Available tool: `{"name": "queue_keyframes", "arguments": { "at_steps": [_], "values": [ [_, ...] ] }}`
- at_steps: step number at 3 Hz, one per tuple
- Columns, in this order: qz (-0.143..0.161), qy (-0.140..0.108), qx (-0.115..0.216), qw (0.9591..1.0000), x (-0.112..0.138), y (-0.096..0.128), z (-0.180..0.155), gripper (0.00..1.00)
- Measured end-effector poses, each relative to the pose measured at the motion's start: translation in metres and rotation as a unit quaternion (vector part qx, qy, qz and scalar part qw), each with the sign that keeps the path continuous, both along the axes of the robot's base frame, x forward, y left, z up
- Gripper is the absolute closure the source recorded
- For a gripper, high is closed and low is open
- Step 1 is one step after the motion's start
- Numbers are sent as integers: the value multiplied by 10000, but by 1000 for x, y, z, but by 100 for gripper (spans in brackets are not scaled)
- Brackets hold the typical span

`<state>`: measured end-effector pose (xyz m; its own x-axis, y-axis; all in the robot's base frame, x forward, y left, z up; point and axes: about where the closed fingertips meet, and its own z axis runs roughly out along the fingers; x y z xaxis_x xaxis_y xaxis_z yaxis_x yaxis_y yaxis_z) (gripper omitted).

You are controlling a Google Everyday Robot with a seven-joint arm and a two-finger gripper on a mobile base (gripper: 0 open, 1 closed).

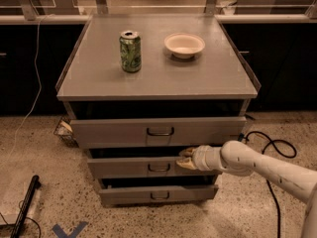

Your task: Open middle drawer

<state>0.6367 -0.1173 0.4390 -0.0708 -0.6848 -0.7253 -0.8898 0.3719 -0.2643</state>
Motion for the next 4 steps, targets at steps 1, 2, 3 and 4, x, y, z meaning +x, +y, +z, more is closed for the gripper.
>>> {"name": "queue_keyframes", "arguments": {
  "at_steps": [1, 2, 3, 4],
  "values": [
    [19, -8, -44, 10000, -5, -1, -2, 100],
    [2, 29, -100, 9999, -30, -16, -4, 100],
    [-6, 27, -116, 9999, -38, -18, -3, 100],
    [-10, -79, -140, 9999, -39, -17, 4, 100]
  ]
}}
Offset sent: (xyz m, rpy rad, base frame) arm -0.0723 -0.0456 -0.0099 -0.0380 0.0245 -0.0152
